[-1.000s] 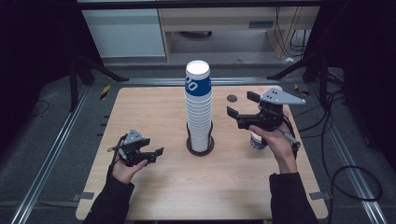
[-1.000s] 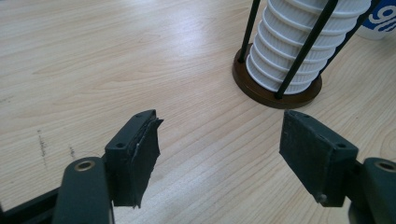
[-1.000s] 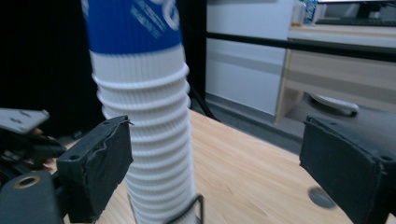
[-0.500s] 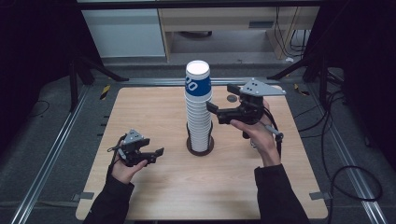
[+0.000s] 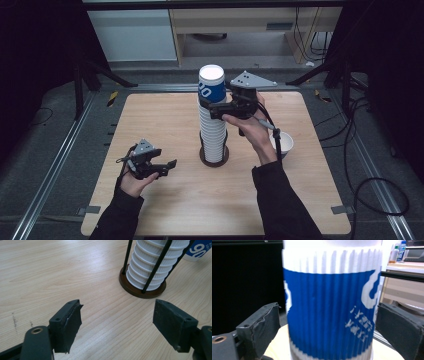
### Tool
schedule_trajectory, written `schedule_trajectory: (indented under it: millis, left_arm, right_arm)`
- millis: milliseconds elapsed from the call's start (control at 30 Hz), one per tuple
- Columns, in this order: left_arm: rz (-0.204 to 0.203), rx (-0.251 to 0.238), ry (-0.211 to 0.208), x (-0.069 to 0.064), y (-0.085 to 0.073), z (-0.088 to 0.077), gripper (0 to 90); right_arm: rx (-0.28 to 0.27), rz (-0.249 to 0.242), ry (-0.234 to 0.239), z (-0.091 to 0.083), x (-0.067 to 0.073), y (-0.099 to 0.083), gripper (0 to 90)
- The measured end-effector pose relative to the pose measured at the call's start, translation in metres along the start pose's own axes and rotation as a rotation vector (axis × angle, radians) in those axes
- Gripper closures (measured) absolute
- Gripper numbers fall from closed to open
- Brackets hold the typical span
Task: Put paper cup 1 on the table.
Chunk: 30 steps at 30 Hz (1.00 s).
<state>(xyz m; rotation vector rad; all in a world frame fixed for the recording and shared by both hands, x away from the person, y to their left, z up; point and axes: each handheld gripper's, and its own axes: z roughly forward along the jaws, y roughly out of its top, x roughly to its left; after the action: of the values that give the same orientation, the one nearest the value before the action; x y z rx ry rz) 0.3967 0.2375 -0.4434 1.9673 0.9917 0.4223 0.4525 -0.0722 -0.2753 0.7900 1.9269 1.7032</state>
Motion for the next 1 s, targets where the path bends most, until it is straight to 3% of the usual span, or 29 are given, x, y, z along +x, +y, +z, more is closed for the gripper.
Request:
schedule_trajectory:
  millis: [533, 1000]
  left_arm:
    - [0.012, 0.011, -0.012, -0.003, 0.000, 0.002, 21.8]
    - [0.005, 0.011, -0.014, -0.002, -0.001, 0.003, 21.7]
  right_arm:
    - [0.017, 0.001, -0.011, 0.013, -0.003, -0.004, 13.5]
    - [0.009, -0.015, 0.007, 0.009, -0.002, 0.001, 18.9]
